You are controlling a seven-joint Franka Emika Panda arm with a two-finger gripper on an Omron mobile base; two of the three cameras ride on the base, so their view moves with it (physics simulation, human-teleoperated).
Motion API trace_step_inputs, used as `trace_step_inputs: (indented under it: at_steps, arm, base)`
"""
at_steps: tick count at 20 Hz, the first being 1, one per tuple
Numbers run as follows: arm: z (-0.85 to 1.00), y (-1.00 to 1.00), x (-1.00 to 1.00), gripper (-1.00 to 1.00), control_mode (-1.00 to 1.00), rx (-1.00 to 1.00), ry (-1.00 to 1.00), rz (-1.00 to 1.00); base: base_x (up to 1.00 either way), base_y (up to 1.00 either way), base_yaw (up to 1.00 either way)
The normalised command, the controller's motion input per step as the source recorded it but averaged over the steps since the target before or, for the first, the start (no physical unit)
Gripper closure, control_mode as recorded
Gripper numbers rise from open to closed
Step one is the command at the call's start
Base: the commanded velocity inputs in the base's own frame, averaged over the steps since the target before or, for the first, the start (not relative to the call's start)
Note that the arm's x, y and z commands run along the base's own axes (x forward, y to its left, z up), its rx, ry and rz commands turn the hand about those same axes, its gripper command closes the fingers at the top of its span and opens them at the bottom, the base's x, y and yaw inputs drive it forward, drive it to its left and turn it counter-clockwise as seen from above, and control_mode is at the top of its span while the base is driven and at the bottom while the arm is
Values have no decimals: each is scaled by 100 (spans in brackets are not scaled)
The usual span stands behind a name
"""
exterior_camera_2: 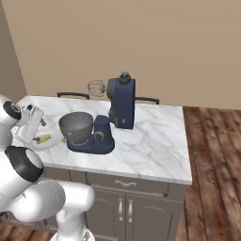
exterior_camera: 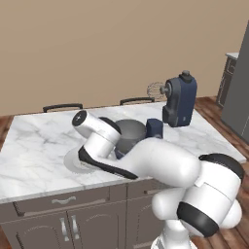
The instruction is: Add butter and sugar cubes to the stand mixer bowl and then turn on the stand mixer to begin making frosting.
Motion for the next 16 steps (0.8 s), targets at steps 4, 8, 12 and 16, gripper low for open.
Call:
trace_step_inputs:
  at_steps: [4, 8, 12, 16]
  arm:
    - [-27, 0, 27, -100, -100, -1, 5, 0]
    - [-27, 0, 16, -100, -100, -5, 1, 0]
    - [-25, -1, 14, -100, -100, -5, 0, 0]
    - [-23, -7, 16, -100, -100, -3, 1, 0]
  base:
    - [0, 0, 0]
    - [0, 0, 0]
    - [0, 0, 0]
    - [0, 0, 0]
